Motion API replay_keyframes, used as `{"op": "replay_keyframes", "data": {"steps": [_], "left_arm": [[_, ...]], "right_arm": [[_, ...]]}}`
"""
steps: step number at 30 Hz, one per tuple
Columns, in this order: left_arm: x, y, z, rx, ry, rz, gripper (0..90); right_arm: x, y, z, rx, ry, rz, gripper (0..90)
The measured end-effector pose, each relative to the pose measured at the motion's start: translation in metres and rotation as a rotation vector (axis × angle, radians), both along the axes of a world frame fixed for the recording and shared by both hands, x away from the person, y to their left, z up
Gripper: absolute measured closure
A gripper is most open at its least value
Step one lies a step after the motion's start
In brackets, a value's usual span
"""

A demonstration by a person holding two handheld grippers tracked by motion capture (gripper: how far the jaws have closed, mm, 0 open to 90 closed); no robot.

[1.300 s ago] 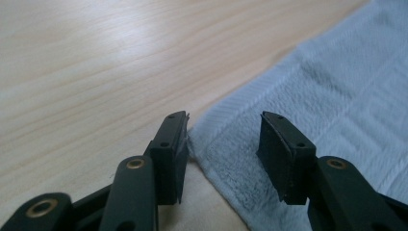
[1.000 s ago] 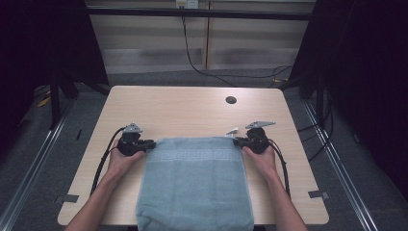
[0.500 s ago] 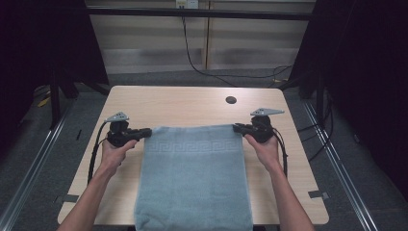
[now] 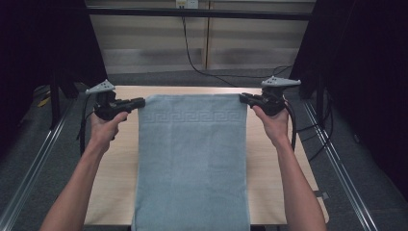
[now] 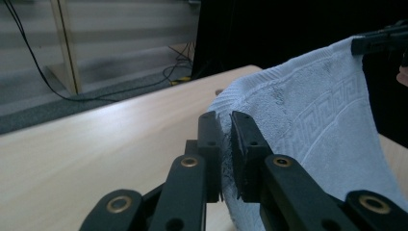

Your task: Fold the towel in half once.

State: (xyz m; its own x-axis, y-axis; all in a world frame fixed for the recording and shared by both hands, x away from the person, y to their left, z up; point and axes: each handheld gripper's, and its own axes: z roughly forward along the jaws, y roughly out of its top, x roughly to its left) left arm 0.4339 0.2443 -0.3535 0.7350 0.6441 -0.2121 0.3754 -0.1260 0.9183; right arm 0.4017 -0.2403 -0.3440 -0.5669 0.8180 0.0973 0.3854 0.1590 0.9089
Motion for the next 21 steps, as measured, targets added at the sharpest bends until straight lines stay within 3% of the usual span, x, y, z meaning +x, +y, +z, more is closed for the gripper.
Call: {"op": "replay_keyframes", "data": {"steps": [3, 5, 9, 13, 16, 21], "left_arm": [[0.011, -0.003, 0.011, -0.019, 0.010, 0.006, 83.4], [0.017, -0.008, 0.021, -0.002, 0.001, 0.011, 83.3], [0.027, -0.012, 0.054, -0.034, -0.039, 0.036, 83.5], [0.024, -0.012, 0.078, -0.053, -0.089, 0.018, 83.5], [0.015, -0.011, 0.074, -0.029, -0.097, 0.003, 83.5], [-0.004, -0.006, 0.044, -0.030, -0.067, -0.024, 83.5]], "right_arm": [[0.007, -0.001, 0.013, -0.007, -0.012, -0.010, 82.9], [0.013, -0.001, 0.023, -0.016, -0.020, -0.017, 83.0], [0.025, -0.004, 0.048, -0.012, -0.056, -0.038, 83.3], [0.028, -0.008, 0.074, 0.014, -0.097, -0.046, 83.3], [0.021, -0.011, 0.079, 0.032, -0.106, -0.034, 83.3], [0.001, -0.012, 0.059, 0.030, -0.065, 0.009, 83.3]]}}
